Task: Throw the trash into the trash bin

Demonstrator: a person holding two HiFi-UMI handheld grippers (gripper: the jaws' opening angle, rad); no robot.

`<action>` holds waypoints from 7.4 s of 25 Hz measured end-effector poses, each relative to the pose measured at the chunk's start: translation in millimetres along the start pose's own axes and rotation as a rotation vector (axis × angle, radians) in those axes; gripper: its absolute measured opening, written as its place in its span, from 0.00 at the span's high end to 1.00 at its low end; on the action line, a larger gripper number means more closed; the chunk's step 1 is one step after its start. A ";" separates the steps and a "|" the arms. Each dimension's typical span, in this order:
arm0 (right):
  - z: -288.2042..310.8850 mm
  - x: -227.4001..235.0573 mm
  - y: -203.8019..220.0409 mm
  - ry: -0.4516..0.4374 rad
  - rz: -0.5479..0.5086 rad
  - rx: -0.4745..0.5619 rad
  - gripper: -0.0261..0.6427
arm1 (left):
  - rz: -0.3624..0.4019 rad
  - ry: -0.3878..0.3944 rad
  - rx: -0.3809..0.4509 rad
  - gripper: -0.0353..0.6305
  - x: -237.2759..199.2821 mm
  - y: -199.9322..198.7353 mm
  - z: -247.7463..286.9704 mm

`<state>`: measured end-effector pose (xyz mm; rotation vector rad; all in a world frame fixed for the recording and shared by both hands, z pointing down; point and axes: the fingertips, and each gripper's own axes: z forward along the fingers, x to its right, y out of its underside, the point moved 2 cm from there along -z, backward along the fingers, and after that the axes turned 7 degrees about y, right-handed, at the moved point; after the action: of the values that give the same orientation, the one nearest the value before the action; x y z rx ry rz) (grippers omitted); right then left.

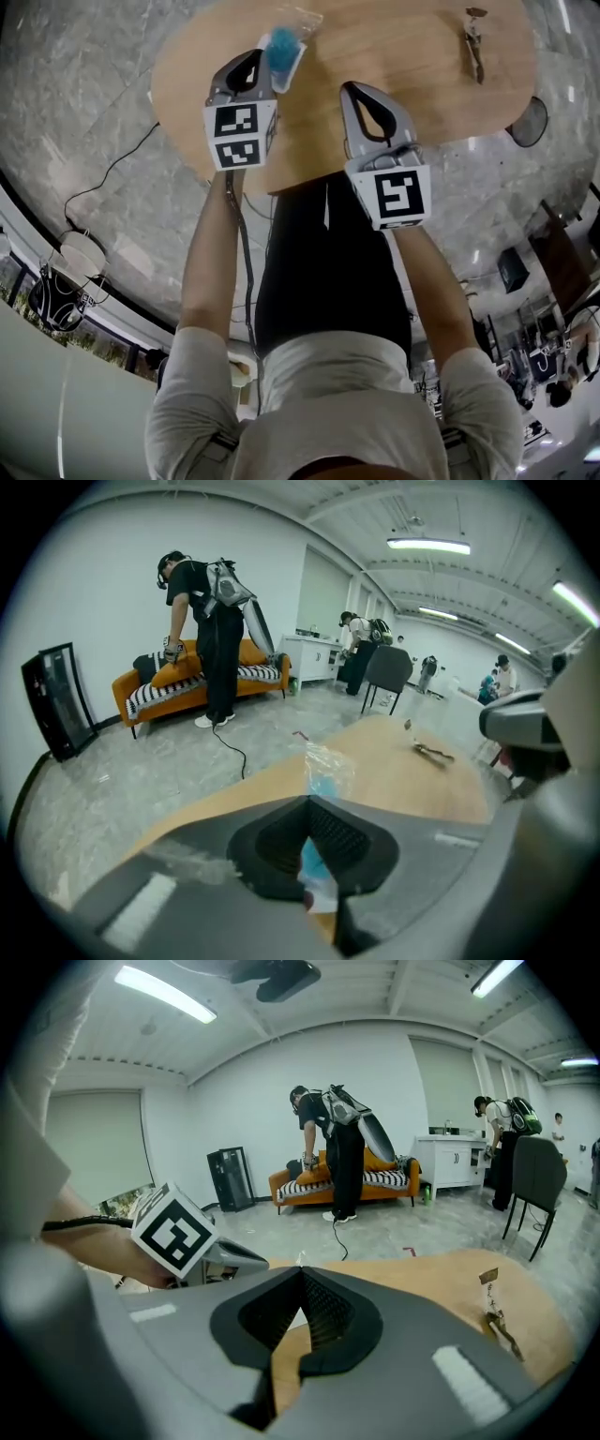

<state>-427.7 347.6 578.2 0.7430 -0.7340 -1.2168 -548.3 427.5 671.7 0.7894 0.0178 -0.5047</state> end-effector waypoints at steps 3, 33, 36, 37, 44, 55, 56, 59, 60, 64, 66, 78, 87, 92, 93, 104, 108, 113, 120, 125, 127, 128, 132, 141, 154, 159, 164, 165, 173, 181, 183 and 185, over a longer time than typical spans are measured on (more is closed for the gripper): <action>4.0 3.8 -3.0 -0.009 -0.007 0.000 0.95 | 0.072 -0.024 -0.029 0.91 1.6 2.7 8.9; -7.2 21.1 -13.7 0.106 0.060 -0.018 0.95 | 0.173 0.037 -0.199 0.90 9.4 6.4 21.0; -20.2 14.8 -36.5 0.126 0.037 -0.003 0.95 | 0.140 0.046 -0.148 0.90 14.9 -16.1 -5.7; -24.4 11.1 -46.3 0.131 0.030 0.007 0.95 | 0.128 0.050 -0.125 0.90 17.2 -26.3 -15.9; -62.9 -10.8 -129.2 0.146 0.033 0.114 0.95 | 0.143 0.034 0.056 0.90 54.2 -116.8 -102.9; -180.8 -25.9 -226.6 0.260 0.024 0.300 0.95 | 0.176 0.119 0.288 0.90 139.9 -212.3 -235.0; -192.2 -22.4 -229.6 0.276 0.030 0.308 0.95 | 0.192 0.125 0.296 0.90 149.5 -216.8 -242.4; -228.1 -6.5 -235.8 0.332 0.041 0.341 0.95 | 0.240 0.145 0.319 0.90 181.7 -227.8 -257.0; -239.4 -1.1 -236.6 0.350 0.037 0.351 0.95 | 0.250 0.161 0.329 0.90 194.1 -231.0 -259.3; -282.4 23.3 -231.5 0.425 0.047 0.384 0.95 | 0.321 0.249 0.369 0.90 250.9 -246.9 -262.3; -309.8 41.1 -224.8 0.463 0.067 0.404 0.95 | 0.357 0.284 0.393 0.90 286.2 -254.8 -262.4; -511.4 157.2 -151.6 0.674 0.138 0.485 0.95 | 0.446 0.484 0.404 0.90 536.4 -235.0 -262.4; -640.3 229.1 -83.3 0.820 0.196 0.543 0.95 | 0.508 0.576 0.381 0.90 682.0 -206.3 -251.7; -686.1 257.4 -57.2 0.902 0.251 0.570 0.95 | 0.586 0.630 0.372 0.90 738.7 -203.4 -252.3; -692.0 262.6 -54.4 0.921 0.258 0.574 0.95 | 0.604 0.645 0.366 0.90 747.0 -204.4 -249.7; -746.5 344.8 -5.2 1.065 0.330 0.530 0.95 | 0.681 0.755 0.296 0.90 853.3 -204.5 -187.9; -742.2 394.1 3.3 1.062 0.354 0.508 0.95 | 0.671 0.742 0.265 0.90 869.1 -216.3 -146.4; -707.2 471.0 4.1 1.038 0.383 0.450 0.95 | 0.631 0.719 0.211 0.90 871.2 -244.3 -82.8; -646.6 557.7 -7.6 0.971 0.319 0.352 0.95 | 0.575 0.714 0.193 0.90 875.6 -302.7 6.2; -617.2 600.5 13.1 0.884 0.325 0.281 0.95 | 0.545 0.666 0.148 0.90 880.4 -303.8 49.8; -600.1 616.2 18.4 0.818 0.323 0.267 0.95 | 0.521 0.620 0.121 0.90 878.3 -298.4 63.9; -591.4 625.6 19.5 0.783 0.321 0.266 0.95 | 0.511 0.596 0.114 0.90 879.2 -298.1 72.4; -565.5 658.1 16.2 0.675 0.289 0.259 0.95 | 0.463 0.519 0.118 0.90 888.8 -308.5 101.7; -525.9 710.5 41.1 0.430 0.214 0.227 0.95 | 0.281 0.340 0.101 0.90 898.6 -300.0 171.5; -439.2 722.7 125.2 0.382 0.241 0.145 0.95 | 0.243 0.347 0.075 0.90 860.7 -245.5 250.1; -401.3 727.8 174.9 0.344 0.230 0.106 0.95 | 0.224 0.335 0.019 0.90 844.4 -194.7 303.4; -378.6 742.0 228.1 0.351 0.287 0.037 0.95 | 0.236 0.341 -0.057 0.90 840.4 -162.9 349.8; -376.8 745.5 238.2 0.360 0.292 0.038 0.95 | 0.247 0.345 -0.072 0.90 842.2 -154.6 356.7; -340.8 758.4 310.1 0.389 0.280 -0.012 0.95 | 0.307 0.385 -0.235 0.90 827.3 -49.9 421.4; -324.4 755.3 384.4 0.441 0.366 -0.062 0.95 | 0.346 0.430 -0.363 0.90 821.8 49.3 489.3; -318.5 754.4 397.3 0.437 0.375 -0.069 0.95 | 0.349 0.422 -0.382 0.90 820.0 60.2 502.0; -314.5 756.0 408.4 0.439 0.381 -0.074 0.95 | 0.361 0.422 -0.406 0.90 820.4 74.6 512.0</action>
<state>193.5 -283.6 808.5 0.7357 -0.4361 -0.6982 120.9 -228.7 921.4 0.4717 0.3523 0.0184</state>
